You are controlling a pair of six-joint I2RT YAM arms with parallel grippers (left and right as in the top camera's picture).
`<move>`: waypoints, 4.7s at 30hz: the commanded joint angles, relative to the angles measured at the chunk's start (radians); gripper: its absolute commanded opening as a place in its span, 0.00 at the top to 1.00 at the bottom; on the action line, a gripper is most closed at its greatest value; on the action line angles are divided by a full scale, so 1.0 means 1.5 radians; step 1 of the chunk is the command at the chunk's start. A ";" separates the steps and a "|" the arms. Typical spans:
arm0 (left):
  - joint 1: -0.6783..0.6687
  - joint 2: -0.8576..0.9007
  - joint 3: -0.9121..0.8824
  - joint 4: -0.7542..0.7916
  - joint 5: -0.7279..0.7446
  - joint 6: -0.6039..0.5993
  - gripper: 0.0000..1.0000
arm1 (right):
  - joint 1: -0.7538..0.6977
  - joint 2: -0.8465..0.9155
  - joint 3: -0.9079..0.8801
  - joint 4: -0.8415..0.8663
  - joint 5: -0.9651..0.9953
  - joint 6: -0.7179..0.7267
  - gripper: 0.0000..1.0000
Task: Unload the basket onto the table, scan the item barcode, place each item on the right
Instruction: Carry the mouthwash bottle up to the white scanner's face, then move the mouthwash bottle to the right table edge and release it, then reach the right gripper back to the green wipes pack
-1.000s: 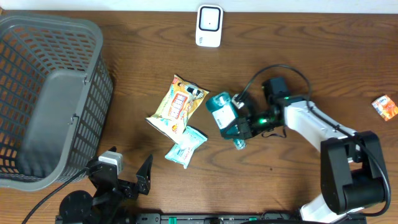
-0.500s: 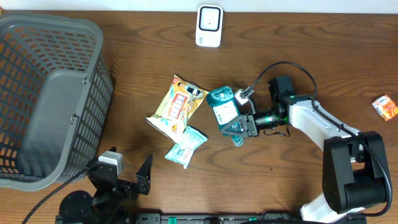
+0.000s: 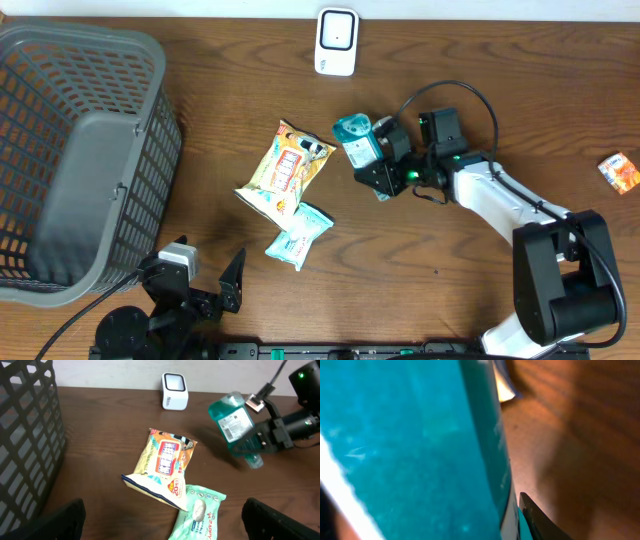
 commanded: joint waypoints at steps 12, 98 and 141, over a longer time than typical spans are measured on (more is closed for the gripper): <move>0.002 -0.004 0.003 0.000 0.009 -0.001 0.02 | 0.110 0.000 0.159 0.071 0.445 -0.130 0.97; 0.002 -0.004 0.003 0.000 0.009 -0.001 0.02 | -0.508 0.279 0.390 -0.100 0.652 -0.014 0.55; 0.002 -0.004 0.003 0.000 0.009 -0.001 0.02 | 0.226 0.121 0.420 -0.563 0.293 0.580 0.01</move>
